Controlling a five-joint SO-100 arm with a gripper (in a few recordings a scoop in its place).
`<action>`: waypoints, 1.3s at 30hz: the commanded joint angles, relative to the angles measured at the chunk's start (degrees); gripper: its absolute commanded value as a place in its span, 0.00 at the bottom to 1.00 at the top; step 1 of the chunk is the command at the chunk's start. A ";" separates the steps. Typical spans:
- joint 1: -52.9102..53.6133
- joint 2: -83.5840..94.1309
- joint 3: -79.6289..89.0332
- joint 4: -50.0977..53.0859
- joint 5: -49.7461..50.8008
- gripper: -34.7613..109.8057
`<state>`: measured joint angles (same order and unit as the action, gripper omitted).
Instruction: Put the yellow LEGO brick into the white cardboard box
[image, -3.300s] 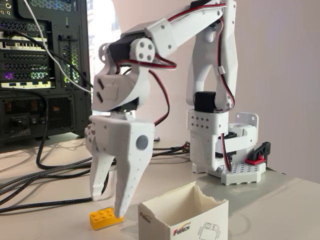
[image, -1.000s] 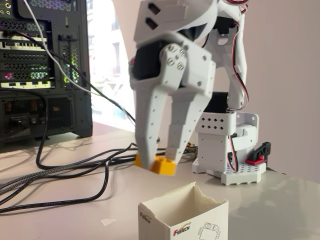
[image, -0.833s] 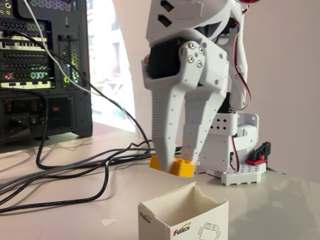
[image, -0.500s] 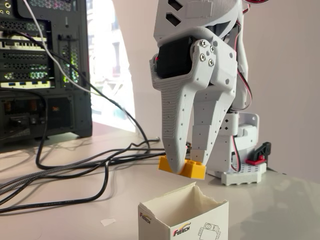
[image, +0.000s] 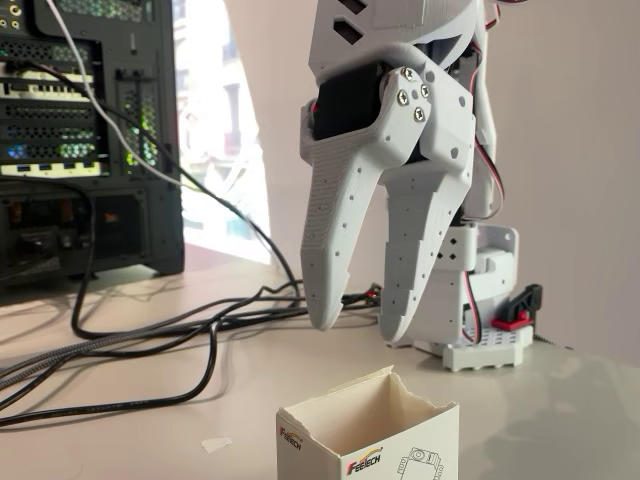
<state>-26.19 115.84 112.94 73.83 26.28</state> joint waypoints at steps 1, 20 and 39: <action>1.32 7.91 1.05 -2.11 -2.20 0.22; 20.83 26.98 23.64 -6.86 -26.02 0.20; 27.33 56.16 48.96 -13.80 -28.74 0.18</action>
<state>0.79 165.32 160.40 61.26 -1.58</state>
